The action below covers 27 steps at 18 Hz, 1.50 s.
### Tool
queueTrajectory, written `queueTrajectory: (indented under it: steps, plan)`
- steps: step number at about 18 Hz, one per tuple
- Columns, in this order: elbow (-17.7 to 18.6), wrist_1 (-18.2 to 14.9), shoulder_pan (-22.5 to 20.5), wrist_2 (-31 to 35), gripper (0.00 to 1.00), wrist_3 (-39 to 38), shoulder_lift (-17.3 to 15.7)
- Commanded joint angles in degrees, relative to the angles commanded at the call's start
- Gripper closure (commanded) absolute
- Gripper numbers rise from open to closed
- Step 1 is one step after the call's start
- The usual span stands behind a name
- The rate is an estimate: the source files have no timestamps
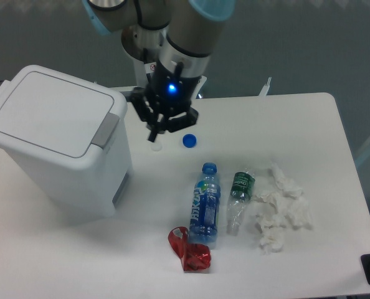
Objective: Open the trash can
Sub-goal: 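Lower the gripper onto the front edge of the trash can lid, then push the lid edge up with the gripper to flip it open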
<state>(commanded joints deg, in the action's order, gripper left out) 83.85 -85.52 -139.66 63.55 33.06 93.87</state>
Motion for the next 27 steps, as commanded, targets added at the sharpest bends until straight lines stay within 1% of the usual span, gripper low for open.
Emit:
queueTrajectory:
  steps: [2,4,6,9,15,18,22,27]
  plan:
    - [0.3,0.0,0.1,-1.7,1.0,-0.6,-0.4]
    - [1.4,1.9,0.1,-3.0,1.0,-0.9,-0.5]
    - [3.0,2.5,0.5,-3.2,1.0,-0.9,-1.5]
    - [4.0,3.6,1.8,-3.1,1.0,-1.0,-1.3]
    - [4.4,3.6,2.9,-4.0,1.0,-2.4,-1.3]
    - [4.5,3.7,2.9,-3.8,1.0,-2.4,-1.2]
    - [5.8,4.0,3.0,-3.7,1.0,-1.9,-1.4]
    - [5.9,4.2,3.0,-3.6,1.0,-1.8,-1.4]
